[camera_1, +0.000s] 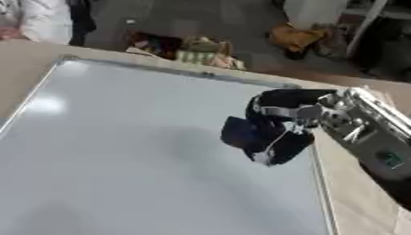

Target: Wipe the whiteboard clean with a brush.

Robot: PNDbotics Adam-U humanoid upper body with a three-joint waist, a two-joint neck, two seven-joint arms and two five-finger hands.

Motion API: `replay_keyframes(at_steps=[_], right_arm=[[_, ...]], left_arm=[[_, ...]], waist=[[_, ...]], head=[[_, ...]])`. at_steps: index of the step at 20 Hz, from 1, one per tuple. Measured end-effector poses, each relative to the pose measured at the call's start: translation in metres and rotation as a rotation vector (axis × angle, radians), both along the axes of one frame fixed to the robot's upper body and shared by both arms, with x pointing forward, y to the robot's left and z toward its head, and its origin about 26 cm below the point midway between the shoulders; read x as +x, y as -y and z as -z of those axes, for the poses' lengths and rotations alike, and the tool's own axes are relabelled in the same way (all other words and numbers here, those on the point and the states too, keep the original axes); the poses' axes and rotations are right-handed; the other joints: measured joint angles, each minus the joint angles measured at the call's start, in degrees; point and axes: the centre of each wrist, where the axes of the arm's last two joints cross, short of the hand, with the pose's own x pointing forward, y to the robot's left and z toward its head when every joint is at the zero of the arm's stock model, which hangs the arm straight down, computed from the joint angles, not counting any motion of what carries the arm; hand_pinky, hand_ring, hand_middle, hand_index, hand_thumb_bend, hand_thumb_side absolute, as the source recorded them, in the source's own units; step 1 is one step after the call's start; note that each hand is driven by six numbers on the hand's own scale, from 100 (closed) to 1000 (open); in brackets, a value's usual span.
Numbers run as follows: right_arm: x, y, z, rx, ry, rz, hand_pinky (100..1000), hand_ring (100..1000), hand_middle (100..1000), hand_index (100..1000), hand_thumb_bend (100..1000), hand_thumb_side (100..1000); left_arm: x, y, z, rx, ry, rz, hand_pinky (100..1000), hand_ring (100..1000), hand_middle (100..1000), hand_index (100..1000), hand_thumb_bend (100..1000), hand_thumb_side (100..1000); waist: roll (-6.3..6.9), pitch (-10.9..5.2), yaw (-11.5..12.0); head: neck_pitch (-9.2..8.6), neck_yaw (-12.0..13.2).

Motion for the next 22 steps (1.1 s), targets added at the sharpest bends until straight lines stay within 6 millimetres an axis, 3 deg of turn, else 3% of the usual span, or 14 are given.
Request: replay_keyframes(at_steps=[9,22], right_arm=[[0.01,-0.033,0.009,0.028,-0.033,-0.085,368,369,132,269,100,260],[0.029,-0.067,0.041,0.052,-0.094,-0.106,372,371,140,282,100,264]], left_arm=[[0.0,0.002,-0.003,-0.012,0.003,0.01,579,387,457,484,100,919],[-0.001,0.002,-0.004,-0.021,0.012,0.009,579,385,457,484,100,918]], waist=[[0.15,-1.2,-0.4],[0.62,-1.28,-0.7]], head=[[1.22,0.5],[1.77,0.7]])
